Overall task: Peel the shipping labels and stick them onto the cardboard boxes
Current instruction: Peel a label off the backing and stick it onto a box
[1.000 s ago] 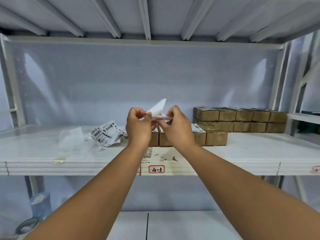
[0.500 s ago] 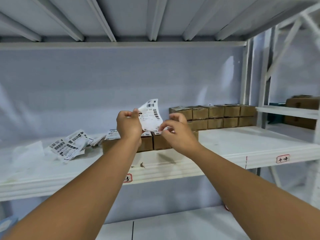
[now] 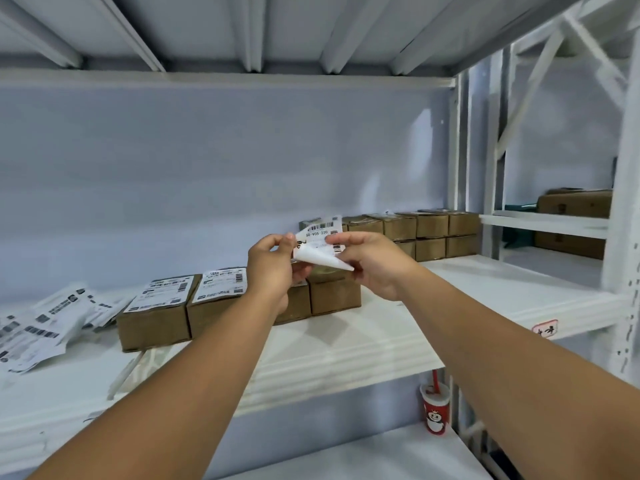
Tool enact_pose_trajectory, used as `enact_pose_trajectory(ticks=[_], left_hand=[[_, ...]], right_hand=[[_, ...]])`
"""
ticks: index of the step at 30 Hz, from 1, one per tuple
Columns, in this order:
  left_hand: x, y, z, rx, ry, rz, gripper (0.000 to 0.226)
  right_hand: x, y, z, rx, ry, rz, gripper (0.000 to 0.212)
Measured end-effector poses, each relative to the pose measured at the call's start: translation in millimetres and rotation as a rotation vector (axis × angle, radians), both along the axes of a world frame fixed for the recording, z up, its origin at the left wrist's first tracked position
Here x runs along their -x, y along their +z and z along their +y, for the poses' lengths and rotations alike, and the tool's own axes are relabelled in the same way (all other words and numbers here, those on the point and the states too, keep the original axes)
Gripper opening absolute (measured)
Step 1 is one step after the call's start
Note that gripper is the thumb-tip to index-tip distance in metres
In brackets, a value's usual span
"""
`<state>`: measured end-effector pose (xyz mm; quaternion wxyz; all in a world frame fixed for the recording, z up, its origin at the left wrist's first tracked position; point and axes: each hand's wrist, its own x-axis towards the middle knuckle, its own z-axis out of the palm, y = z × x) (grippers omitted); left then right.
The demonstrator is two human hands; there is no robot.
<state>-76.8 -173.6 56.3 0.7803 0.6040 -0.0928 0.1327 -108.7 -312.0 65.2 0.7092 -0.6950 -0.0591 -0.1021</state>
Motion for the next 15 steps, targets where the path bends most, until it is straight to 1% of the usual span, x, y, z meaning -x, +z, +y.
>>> enact_pose_trajectory(ticks=[2,4,6,8,11,13,15], left_hand=[[-6,-2,-5,-0.012,-0.074,-0.036,0.023],[-11,-2,-8,-0.046,-0.126,-0.081,0.017],[-18,-2,-7,-0.137,-0.15,-0.125,0.015],[-26,-2,-4,-0.319,-0.119,-0.18,0.025],[-31,-2,-2,-0.647,-0.002,-0.318,0.036],[-35,-4,-3,-0.814,0.081,-0.427,0.042],[-37,-6,-5,-0.908,0.109,-0.483,0.046]], right_hand=[[-10,-1,-9,-0.035,-0.015,0.008,0.04],[-18,-2,-16,-0.031,-0.015,0.001,0.044],[-29,-5,-21,0.004,-0.036,-0.018,0.044],[-39,-9,-23,0.026,-0.066,-0.041,0.045],[-50,-16,-23,0.095,-0.09,-0.096,0.044],[-56,-21,-23,0.076,-0.098,-0.12,0.042],[-63,-28,-23,0.008,-0.125,-0.142,0.038]])
